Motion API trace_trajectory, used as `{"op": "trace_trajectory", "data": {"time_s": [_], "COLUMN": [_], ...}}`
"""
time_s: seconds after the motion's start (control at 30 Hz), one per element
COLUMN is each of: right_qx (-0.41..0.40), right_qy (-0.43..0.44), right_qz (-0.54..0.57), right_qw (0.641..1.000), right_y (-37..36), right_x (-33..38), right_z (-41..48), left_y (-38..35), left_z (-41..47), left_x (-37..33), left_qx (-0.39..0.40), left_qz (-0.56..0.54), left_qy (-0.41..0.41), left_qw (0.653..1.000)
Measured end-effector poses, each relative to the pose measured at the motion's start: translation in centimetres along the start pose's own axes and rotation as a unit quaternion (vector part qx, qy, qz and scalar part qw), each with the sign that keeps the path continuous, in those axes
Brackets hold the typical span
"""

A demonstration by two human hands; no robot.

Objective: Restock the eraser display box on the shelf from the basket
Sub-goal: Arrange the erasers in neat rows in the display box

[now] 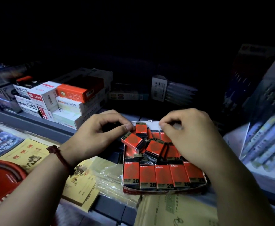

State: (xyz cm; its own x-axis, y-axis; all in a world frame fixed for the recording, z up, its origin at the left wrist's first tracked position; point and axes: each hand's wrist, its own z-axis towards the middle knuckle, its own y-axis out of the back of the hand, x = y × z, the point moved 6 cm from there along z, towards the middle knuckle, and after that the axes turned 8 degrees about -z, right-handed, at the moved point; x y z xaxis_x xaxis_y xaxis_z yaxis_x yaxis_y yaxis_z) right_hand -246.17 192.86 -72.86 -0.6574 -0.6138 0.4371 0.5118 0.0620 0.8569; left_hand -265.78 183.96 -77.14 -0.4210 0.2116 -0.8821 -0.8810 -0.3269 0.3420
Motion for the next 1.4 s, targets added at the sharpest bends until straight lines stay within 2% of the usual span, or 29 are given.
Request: {"op": "trace_trajectory", "data": {"time_s": [0.07, 0.33, 0.47, 0.73, 0.9, 1.1, 1.2, 1.4], "right_qx": [0.023, 0.059, 0.048, 0.049, 0.042, 0.029, 0.051, 0.038], "right_qy": [0.013, 0.002, -0.002, -0.063, -0.069, -0.043, -0.022, 0.0], "right_qz": [0.045, 0.061, 0.106, 0.228, 0.261, 0.274, 0.258, 0.254], "right_qw": [0.999, 0.996, 0.993, 0.97, 0.962, 0.96, 0.964, 0.967], "right_y": [-0.5, -1.7, -1.6, -2.1, -2.3, -2.0, -2.3, -2.0], "right_x": [0.7, 0.3, 0.2, -0.3, -0.7, -0.7, -0.3, -0.5], "right_z": [0.1, 0.3, 0.3, 0.5, 0.7, 0.5, 0.4, 0.2], "left_y": [-0.2, -0.5, -0.7, -0.9, -0.9, -1.0, -1.7, -2.2], "left_z": [0.0, 0.1, -0.1, -0.2, -0.3, 0.1, 0.2, 0.2], "left_x": [0.0, -0.2, -0.4, -0.6, -0.6, -1.6, -1.6, -1.6], "left_qx": [0.011, 0.032, 0.033, 0.045, 0.046, -0.054, -0.055, -0.067], "left_qz": [0.01, -0.015, -0.064, -0.106, -0.091, -0.049, -0.092, -0.146], "left_qy": [0.002, 0.026, 0.043, 0.04, 0.031, -0.015, 0.024, 0.062], "left_qw": [1.0, 0.999, 0.997, 0.993, 0.994, 0.997, 0.994, 0.985]}}
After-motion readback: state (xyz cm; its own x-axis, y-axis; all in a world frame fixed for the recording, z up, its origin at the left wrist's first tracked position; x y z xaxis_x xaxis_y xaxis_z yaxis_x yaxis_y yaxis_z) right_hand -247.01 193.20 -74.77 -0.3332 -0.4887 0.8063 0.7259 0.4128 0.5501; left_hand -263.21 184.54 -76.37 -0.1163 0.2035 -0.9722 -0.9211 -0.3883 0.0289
